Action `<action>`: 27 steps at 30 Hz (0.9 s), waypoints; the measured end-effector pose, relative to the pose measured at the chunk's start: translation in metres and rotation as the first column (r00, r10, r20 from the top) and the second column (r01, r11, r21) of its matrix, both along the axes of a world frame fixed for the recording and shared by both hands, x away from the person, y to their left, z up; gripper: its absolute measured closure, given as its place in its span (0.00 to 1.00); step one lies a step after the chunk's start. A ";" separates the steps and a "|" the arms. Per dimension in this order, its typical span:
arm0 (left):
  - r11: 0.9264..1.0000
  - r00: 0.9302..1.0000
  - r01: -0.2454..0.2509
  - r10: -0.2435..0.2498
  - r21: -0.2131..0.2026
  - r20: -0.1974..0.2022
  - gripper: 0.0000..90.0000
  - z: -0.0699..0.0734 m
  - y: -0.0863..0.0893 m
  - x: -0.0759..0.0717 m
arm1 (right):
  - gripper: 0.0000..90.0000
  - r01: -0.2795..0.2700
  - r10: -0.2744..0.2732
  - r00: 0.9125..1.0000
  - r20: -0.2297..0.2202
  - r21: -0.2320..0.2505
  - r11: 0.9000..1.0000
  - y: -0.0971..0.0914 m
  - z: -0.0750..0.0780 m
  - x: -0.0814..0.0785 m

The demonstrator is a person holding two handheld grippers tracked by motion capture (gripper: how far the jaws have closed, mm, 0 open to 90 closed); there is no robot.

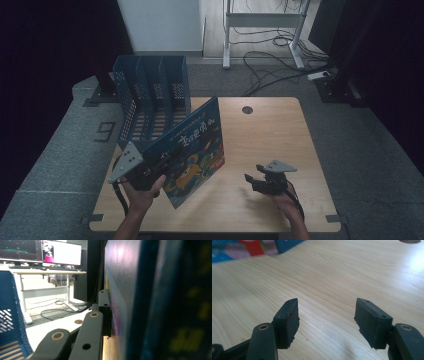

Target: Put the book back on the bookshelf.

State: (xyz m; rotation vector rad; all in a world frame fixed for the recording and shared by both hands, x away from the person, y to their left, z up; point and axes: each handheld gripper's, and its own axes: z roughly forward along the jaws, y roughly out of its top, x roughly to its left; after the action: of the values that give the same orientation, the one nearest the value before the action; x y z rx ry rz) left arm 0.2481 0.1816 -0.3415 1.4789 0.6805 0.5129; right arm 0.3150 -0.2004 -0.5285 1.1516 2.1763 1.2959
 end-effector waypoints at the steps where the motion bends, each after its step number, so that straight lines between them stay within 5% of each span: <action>1: 1.000 1.000 -0.004 0.004 -0.002 -0.003 0.91 0.001 0.001 0.000 | 0.39 0.006 -0.006 1.000 -0.002 -0.006 1.000 -0.001 -0.001 0.001; 21: 0.997 0.997 -0.074 0.074 -0.020 -0.009 0.91 0.007 0.024 0.008 | 0.40 0.109 -0.115 0.991 -0.072 -0.079 0.991 -0.008 -0.024 0.012; 27: 0.994 0.995 -0.100 0.100 -0.035 -0.012 0.91 0.009 0.029 0.010 | 0.40 0.137 -0.142 0.987 -0.081 -0.065 0.988 -0.011 -0.024 0.014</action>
State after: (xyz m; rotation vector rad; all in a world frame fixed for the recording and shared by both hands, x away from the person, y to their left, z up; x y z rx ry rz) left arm 0.2583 0.2104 -0.3322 1.4200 0.7712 0.5675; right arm 0.3286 -0.2117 -0.5523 1.3324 2.1354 1.1349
